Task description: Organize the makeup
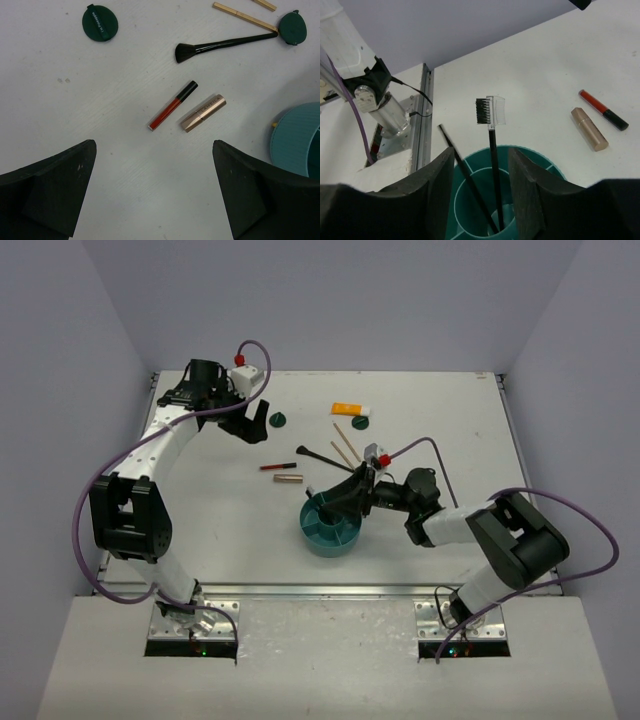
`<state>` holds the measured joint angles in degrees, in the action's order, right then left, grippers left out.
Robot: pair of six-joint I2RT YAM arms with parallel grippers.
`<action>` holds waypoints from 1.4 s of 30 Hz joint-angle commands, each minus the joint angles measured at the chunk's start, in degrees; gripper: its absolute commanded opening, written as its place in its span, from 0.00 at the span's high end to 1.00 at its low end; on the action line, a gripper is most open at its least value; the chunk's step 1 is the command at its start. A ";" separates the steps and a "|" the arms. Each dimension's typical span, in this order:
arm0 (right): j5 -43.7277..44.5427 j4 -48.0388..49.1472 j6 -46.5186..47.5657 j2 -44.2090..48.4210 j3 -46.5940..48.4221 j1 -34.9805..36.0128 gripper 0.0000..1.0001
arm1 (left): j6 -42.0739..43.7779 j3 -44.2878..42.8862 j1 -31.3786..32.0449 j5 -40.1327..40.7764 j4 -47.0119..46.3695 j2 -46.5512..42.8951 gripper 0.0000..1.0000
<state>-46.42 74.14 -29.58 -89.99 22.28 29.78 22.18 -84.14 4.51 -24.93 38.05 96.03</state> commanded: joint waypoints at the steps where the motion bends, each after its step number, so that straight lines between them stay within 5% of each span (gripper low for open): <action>1: 1.69 6.52 2.06 5.01 0.76 -0.01 0.45 | -0.20 -2.89 -0.47 -2.06 -0.70 -0.21 0.01; 8: 0.54 -7.66 -0.61 13.06 8.24 -3.92 0.29 | 7.84 -9.21 4.00 0.87 -0.66 4.50 0.08; 16: -2.21 -43.01 2.89 18.71 23.22 -13.14 0.15 | 31.65 -19.49 12.01 -3.55 0.23 18.83 0.16; 19: 0.65 -52.52 7.92 19.73 25.64 -13.26 0.14 | 41.96 -21.30 13.87 -6.13 3.61 22.49 0.10; 28: 2.83 -58.21 8.90 23.25 24.54 -13.34 0.13 | 39.34 -30.24 15.26 -8.42 2.68 35.35 0.11; 42: 4.50 -62.45 10.41 24.26 23.86 -13.34 0.14 | 42.58 -26.49 17.35 -7.24 6.17 38.30 0.17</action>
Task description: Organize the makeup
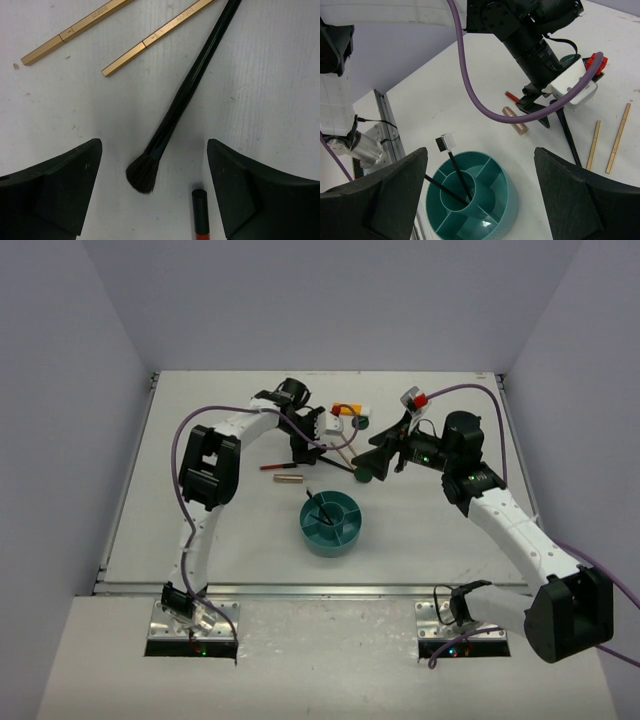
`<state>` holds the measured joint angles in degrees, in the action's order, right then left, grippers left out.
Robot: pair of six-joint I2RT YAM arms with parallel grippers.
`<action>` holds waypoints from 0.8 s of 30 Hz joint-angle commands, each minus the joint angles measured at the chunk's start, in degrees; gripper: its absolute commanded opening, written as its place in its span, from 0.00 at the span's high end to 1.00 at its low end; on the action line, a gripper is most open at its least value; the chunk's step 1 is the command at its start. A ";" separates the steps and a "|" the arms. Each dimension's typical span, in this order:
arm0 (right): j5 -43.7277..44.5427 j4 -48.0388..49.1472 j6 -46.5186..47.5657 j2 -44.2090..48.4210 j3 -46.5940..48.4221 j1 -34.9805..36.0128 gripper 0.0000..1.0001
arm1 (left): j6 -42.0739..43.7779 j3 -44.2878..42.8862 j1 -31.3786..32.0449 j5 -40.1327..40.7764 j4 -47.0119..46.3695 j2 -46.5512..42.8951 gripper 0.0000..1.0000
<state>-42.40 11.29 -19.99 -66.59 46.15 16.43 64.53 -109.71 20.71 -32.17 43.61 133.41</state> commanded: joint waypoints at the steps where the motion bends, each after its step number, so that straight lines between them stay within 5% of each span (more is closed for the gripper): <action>1: 0.55 0.47 0.76 0.77 0.06 0.01 0.14 | -0.57 -1.09 1.32 0.82 0.60 1.63 0.18; 6: 0.99 0.22 1.26 0.76 -0.01 0.01 0.14 | -1.06 -0.94 1.43 3.83 0.43 2.99 0.38; 9: 1.02 -0.02 1.35 0.76 -0.02 0.01 0.14 | -0.45 -0.25 1.51 5.18 0.35 2.84 0.60; 14: 1.44 -0.48 2.10 0.93 0.12 0.01 0.14 | 1.95 2.30 1.66 5.10 0.34 1.59 0.71; 18: 1.64 -1.11 2.87 1.39 0.16 0.01 0.14 | 3.00 3.75 1.88 4.91 0.24 0.58 0.96; 24: 1.94 -1.28 3.26 2.00 0.27 0.09 0.14 | 3.95 5.92 1.88 5.25 -2.41 -2.86 1.00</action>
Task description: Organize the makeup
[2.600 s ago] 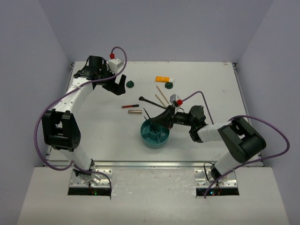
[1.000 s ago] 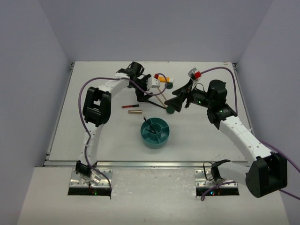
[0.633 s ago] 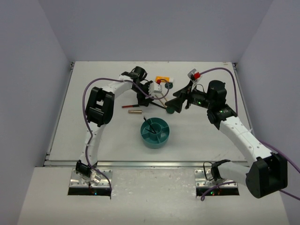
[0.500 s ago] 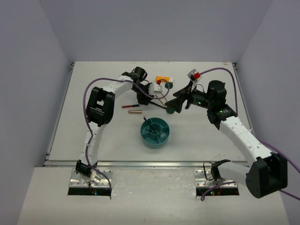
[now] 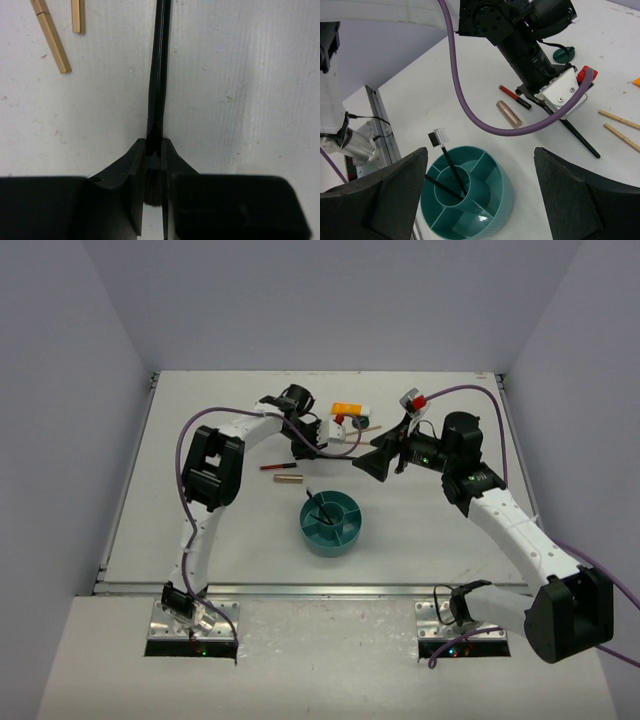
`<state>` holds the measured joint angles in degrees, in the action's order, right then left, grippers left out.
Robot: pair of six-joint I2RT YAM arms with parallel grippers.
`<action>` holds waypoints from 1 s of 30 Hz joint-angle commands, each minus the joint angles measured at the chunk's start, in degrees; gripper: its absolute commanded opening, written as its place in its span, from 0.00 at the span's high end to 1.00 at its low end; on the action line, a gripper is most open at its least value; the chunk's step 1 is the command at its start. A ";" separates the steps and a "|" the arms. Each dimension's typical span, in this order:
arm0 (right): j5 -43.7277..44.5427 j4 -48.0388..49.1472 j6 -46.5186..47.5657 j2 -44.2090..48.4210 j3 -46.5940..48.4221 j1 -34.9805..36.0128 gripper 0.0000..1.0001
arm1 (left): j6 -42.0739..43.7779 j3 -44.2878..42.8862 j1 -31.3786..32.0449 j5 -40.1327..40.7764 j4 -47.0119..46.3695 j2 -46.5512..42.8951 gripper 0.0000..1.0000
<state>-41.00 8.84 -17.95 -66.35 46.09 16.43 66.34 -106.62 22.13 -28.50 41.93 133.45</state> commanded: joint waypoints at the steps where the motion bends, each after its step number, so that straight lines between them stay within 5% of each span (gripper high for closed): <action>1: 0.79 1.09 1.47 1.84 0.45 0.05 0.14 | 2.22 3.34 0.45 1.92 -1.80 -3.72 1.00; 10: 3.67 -5.30 6.07 0.42 4.83 0.01 0.14 | 2.81 4.03 0.07 3.10 -6.17 -10.21 1.00; 18: 19.79 -12.88 21.91 -0.40 13.65 0.01 0.15 | -18.78 -6.65 -2.41 5.39 -14.68 -12.56 1.00; 23: 31.56 -6.29 42.47 -0.23 13.64 2.11 0.17 | -31.35 -14.50 -3.76 -2.77 -6.40 -14.07 1.00; 27: 29.53 8.06 75.38 1.43 2.38 6.79 0.12 | -37.61 -13.04 -3.75 -9.22 -4.61 -18.00 1.00; 30: 27.09 15.31 87.15 0.13 -0.49 9.46 0.10 | -41.06 -12.44 -3.57 -12.78 -3.50 -20.12 1.00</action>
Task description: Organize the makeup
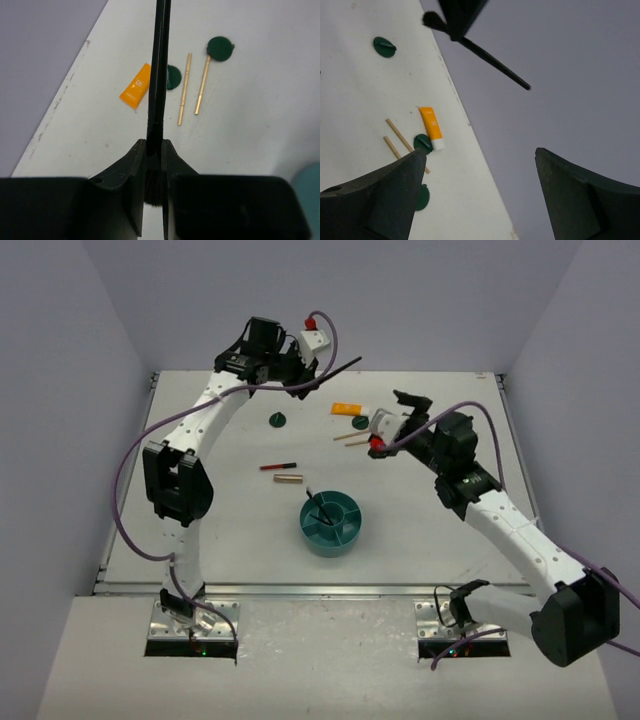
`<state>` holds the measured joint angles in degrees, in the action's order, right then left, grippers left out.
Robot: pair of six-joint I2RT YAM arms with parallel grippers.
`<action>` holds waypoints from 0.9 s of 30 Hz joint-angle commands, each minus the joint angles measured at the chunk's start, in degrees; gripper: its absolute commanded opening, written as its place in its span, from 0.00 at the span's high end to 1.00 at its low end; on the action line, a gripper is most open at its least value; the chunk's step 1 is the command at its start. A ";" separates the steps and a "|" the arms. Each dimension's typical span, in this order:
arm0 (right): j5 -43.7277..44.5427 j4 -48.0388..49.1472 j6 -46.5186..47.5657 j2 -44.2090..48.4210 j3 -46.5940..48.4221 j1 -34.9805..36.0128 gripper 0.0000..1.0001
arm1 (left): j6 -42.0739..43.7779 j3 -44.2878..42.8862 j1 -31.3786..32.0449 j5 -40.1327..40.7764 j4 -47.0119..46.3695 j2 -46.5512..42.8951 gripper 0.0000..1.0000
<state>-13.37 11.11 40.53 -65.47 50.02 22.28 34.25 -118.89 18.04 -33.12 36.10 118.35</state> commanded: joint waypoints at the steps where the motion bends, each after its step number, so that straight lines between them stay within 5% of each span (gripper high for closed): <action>1: -0.43 13.34 31.30 -1.70 -4.20 5.02 0.10 | -9.92 -0.09 0.70 -8.76 2.88 -5.43 1.00; 11: 3.53 22.83 52.70 -10.37 -3.36 10.50 0.11 | -13.60 0.94 2.61 -10.47 8.02 -8.31 1.00; 27: 3.80 22.88 57.32 -16.75 -1.39 10.59 0.12 | -14.68 3.23 4.03 -17.54 10.41 -10.78 1.00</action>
<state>-10.13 30.41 95.66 -80.88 44.97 32.47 20.23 -115.79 21.34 -47.03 46.70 111.66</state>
